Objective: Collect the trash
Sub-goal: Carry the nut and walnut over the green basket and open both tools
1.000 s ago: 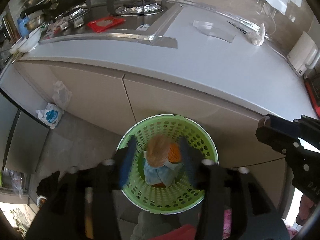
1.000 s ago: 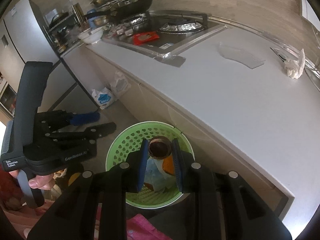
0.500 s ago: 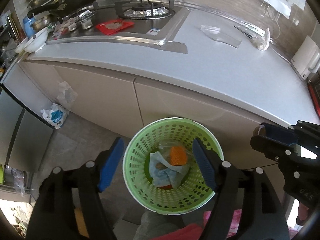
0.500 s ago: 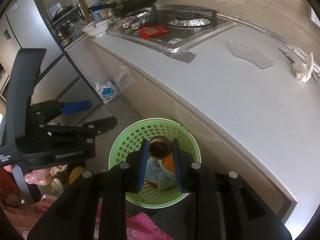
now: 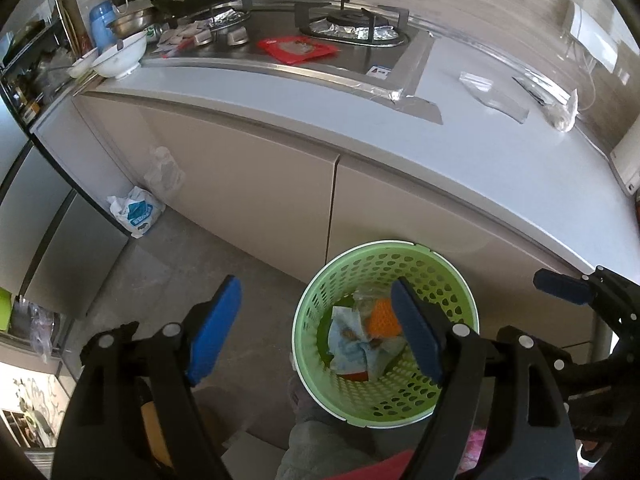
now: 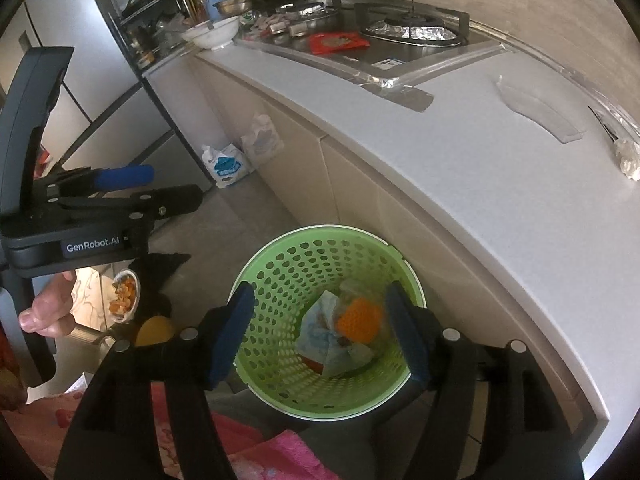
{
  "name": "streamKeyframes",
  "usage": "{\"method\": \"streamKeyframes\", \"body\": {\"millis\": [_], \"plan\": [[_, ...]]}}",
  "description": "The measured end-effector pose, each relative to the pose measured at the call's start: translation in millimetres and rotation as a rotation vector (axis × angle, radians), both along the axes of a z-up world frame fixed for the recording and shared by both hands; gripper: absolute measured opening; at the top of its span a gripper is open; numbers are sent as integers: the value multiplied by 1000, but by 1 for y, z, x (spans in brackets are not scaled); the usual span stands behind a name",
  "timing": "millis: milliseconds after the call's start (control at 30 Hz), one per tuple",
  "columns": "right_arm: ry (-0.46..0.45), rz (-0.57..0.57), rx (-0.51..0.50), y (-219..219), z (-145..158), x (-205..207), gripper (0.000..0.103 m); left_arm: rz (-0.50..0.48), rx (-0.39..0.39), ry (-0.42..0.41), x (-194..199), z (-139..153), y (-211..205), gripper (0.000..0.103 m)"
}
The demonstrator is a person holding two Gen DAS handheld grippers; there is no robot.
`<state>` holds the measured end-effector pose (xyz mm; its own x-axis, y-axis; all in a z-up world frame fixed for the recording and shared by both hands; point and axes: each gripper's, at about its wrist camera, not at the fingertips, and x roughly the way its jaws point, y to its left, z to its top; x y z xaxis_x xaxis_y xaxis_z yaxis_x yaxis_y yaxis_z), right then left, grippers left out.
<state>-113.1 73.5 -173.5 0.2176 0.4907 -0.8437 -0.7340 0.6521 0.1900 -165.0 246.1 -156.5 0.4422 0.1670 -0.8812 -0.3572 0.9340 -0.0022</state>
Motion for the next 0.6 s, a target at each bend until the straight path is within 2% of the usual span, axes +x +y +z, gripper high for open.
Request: {"method": "streamKeyframes", "body": {"millis": [267, 333, 433, 600], "plan": [[-18, -74, 8, -21, 7, 12, 79, -56, -2, -9, 14, 7, -18, 78], [-28, -102, 9, -29, 11, 17, 86, -76, 1, -19, 19, 10, -24, 80], [-45, -136, 11, -40, 15, 25, 90, -111, 3, -29, 29, 16, -34, 83], [-74, -209, 15, -64, 23, 42, 93, -187, -3, -46, 59, 28, -54, 83]]}}
